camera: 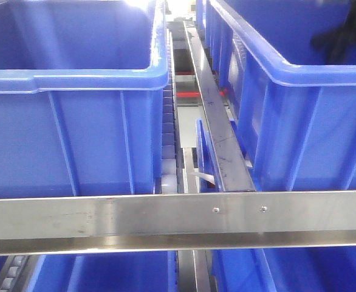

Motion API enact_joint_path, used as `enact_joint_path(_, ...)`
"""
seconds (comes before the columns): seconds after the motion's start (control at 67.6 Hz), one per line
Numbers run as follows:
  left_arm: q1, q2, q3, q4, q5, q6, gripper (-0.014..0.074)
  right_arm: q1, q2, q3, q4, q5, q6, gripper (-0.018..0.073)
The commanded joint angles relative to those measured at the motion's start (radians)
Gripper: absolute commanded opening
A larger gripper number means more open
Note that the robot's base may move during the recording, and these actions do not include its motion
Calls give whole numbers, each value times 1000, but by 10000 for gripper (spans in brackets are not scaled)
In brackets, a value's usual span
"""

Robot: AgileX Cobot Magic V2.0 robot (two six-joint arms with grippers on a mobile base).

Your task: Pick and sort blue part to right shelf

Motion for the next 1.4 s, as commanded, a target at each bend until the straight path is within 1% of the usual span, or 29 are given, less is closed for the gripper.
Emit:
enact_joint_path(0.0,-1,12,-24,5,-76,1,133,-1,-124,-35,-4,7,-6,323)
enact_joint_path(0.074,-1,12,-24,5,-76,1,133,-1,-197,-21,2,26,-6,181)
enact_joint_path(0.103,-1,12,-24,5,-76,1,133,-1,-224,-10,5,28,-6,141)
enact_joint_path(0.192,-1,12,-24,5,-76,1,133,-1,-317,53,7,23,-6,50)
enact_joint_path(0.237,-1,12,-24,5,-76,1,133,-1,-363,101,10,15,-6,29)
enact_joint_path(0.355,-1,12,-24,5,-76,1,133,-1,-499,230,22,-31,-6,32)
enact_joint_path(0.621,-1,12,-24,5,-80,1,133,-1,-837,577,22,-198,-7,32)
enact_joint_path(0.754,-1,12,-24,11,-91,1,133,-1,-1006,714,22,-283,-7,32)
enact_joint_path(0.828,-1,12,-24,26,-91,1,133,-1,-1096,774,22,-320,-7,32)
enact_joint_path(0.946,-1,12,-24,36,-91,1,133,-1,-1224,845,22,-366,-7,32)
enact_joint_path(1.153,-1,12,-24,36,-91,1,133,-1,-1402,895,22,-464,-7,32)
enact_joint_path(1.242,-1,12,-24,36,-91,1,133,-1,-1452,901,22,-511,-7,32)
enact_joint_path(1.39,-1,12,-24,36,-91,1,133,-1,-1460,901,22,-552,-7,32)
